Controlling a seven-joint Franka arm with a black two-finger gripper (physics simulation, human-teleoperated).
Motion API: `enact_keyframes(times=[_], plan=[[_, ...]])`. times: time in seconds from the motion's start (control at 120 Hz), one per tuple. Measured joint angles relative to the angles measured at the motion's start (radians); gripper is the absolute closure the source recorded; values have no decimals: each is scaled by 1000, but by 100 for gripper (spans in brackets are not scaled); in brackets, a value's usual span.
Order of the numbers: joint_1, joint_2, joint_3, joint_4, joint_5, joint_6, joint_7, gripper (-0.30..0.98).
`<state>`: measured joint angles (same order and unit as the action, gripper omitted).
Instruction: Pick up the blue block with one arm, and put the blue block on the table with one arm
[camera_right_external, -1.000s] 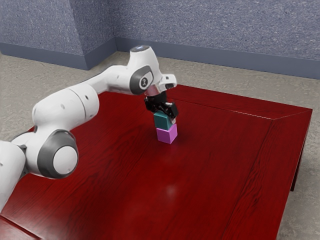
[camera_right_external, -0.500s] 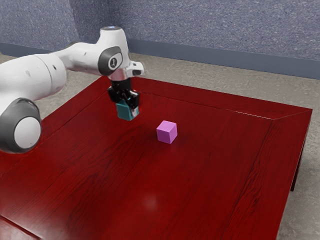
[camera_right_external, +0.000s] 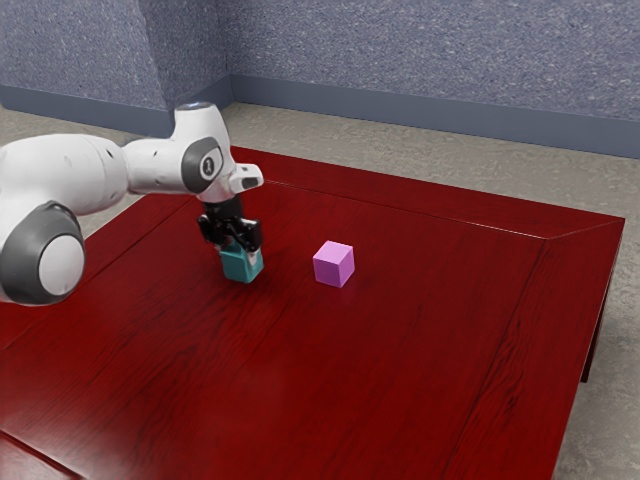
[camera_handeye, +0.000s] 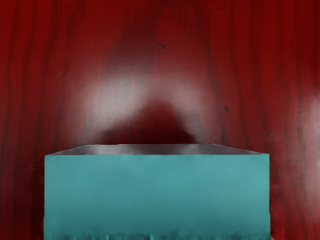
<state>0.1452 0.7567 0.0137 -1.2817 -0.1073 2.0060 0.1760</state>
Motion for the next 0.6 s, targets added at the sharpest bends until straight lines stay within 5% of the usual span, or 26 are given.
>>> enact_keyframes(times=[0.183, 0.417, 0.6], plan=[[-1, -32, -1, -2, -12, 10, 18, 8], [-85, -535, -3, -101, 35, -180, 13, 3], [-96, -614, -4, -106, 68, -309, -11, 1]])
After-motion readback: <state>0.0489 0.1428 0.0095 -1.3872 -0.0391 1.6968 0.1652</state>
